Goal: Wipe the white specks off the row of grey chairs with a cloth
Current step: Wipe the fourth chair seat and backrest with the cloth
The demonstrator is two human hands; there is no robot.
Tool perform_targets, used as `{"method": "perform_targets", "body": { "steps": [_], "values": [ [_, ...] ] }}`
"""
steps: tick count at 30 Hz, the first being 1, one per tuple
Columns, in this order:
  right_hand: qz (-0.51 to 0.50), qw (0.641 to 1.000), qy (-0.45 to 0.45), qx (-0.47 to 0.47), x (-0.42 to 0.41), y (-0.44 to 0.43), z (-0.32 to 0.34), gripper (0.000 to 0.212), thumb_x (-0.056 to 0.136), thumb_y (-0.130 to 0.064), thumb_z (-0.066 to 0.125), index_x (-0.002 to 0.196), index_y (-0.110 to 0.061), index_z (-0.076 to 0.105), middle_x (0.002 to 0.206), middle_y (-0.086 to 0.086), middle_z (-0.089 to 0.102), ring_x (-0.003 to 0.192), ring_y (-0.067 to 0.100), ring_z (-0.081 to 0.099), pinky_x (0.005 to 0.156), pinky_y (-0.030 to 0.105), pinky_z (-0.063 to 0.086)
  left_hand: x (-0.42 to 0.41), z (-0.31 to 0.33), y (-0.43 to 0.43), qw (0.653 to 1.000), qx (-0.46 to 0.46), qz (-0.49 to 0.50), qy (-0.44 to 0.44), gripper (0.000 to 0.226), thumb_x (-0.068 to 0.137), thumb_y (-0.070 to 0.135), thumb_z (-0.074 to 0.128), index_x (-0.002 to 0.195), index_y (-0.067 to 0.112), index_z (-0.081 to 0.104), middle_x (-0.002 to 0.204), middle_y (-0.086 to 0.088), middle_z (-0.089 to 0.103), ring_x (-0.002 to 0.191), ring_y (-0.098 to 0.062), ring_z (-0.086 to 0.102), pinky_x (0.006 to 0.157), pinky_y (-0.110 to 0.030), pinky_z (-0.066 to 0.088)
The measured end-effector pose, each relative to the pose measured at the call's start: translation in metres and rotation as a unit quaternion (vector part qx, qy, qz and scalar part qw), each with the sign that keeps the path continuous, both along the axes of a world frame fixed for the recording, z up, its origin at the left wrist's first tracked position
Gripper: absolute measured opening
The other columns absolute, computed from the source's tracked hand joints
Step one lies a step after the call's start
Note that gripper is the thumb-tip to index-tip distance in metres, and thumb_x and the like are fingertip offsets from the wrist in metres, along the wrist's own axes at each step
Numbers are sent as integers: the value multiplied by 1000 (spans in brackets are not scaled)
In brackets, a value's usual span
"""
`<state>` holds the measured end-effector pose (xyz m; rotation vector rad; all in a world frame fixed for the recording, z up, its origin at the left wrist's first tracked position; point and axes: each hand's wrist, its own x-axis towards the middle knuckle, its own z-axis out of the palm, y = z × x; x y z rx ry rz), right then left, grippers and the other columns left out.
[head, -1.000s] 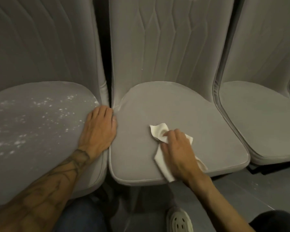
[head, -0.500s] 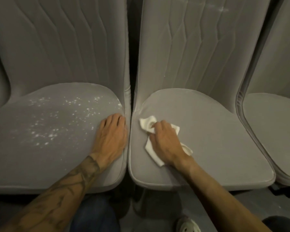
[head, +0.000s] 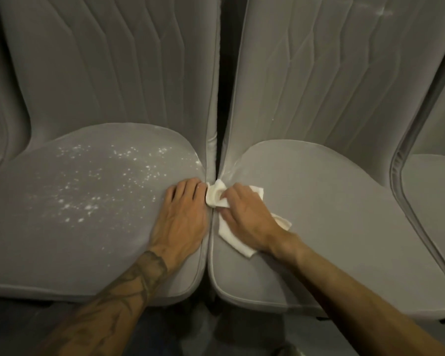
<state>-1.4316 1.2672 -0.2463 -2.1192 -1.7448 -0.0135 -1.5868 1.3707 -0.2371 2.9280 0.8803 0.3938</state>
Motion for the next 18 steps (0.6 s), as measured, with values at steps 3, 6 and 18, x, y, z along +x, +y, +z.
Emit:
{"method": "perform_targets", "body": {
  "steps": [3, 6, 18],
  "values": [
    [17, 1000, -5, -17, 21, 11, 3, 20, 98, -20, 55, 103, -1, 56, 102, 19, 55, 91, 37, 51, 82, 48, 40, 0, 0, 0, 1000, -4, 6, 0, 44, 91, 13, 37, 129, 8, 59, 128, -13, 59, 118, -32, 57, 102, -46, 44],
    [-65, 997, -15, -39, 46, 45, 11, 30, 103, -27, 47, 112, 0, 53, 115, 21, 54, 104, 38, 50, 93, 48, 37, 0, -1, 0, 1000, 5, 10, 20, 45, 88, 12, 38, 129, 9, 57, 129, -14, 57, 119, -34, 55, 104, -47, 44],
    [43, 998, 19, -40, -24, -36, 20, 22, 103, -30, 49, 105, -9, 55, 105, 9, 53, 93, 24, 48, 86, 37, 39, -3, -1, 4, 1000, -4, 3, 19, 44, 90, 16, 47, 133, 10, 55, 135, -11, 55, 125, -31, 53, 107, -44, 40]
  ]
}}
